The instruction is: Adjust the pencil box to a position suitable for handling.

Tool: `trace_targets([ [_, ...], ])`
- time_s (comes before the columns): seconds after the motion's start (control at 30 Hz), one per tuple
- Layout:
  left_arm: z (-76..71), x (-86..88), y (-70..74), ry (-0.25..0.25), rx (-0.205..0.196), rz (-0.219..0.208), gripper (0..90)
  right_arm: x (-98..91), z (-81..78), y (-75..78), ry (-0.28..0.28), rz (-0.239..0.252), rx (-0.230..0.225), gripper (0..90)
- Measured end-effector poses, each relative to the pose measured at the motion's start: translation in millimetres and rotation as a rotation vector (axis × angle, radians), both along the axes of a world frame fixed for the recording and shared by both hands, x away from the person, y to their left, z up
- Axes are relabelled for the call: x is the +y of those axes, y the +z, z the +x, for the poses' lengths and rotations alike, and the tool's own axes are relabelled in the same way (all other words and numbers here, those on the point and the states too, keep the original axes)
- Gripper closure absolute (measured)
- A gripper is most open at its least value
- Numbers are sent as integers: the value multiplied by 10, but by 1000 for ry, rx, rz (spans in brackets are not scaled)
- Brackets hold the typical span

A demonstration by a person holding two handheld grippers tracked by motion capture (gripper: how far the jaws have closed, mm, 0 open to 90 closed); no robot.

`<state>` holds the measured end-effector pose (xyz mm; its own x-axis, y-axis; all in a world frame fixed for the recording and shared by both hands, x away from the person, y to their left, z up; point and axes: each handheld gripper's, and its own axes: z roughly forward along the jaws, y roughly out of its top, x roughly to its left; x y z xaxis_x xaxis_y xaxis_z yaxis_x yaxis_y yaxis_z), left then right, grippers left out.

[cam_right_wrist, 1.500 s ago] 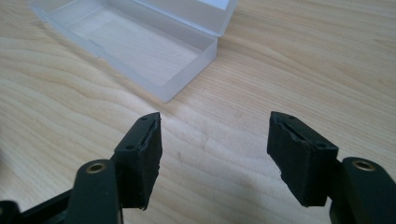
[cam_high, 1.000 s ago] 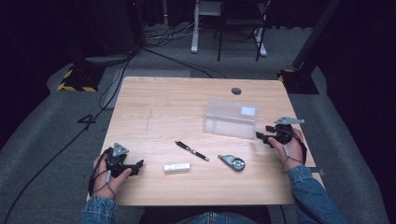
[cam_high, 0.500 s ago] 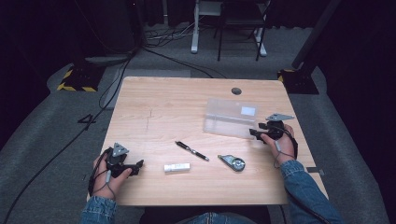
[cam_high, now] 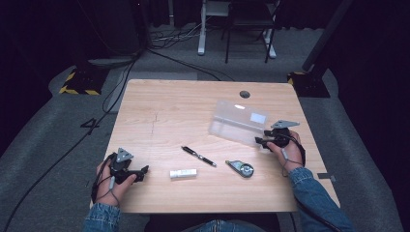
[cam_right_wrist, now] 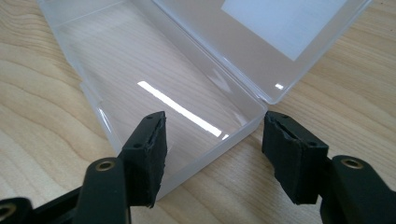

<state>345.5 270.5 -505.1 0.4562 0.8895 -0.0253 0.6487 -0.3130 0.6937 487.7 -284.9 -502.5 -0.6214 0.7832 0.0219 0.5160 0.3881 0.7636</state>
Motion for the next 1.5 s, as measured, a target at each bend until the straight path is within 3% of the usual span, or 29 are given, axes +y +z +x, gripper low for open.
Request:
trace_targets([
  [0.67,0,0,0,0,0,0,146,206,-227,6,94,-20,-8,389],
  [1.03,0,0,0,2,0,0,146,386,-379,11,186,-28,-8,389],
  [1.5,0,1,0,1,0,0,146,439,-491,4,250,-23,-13,389],
])
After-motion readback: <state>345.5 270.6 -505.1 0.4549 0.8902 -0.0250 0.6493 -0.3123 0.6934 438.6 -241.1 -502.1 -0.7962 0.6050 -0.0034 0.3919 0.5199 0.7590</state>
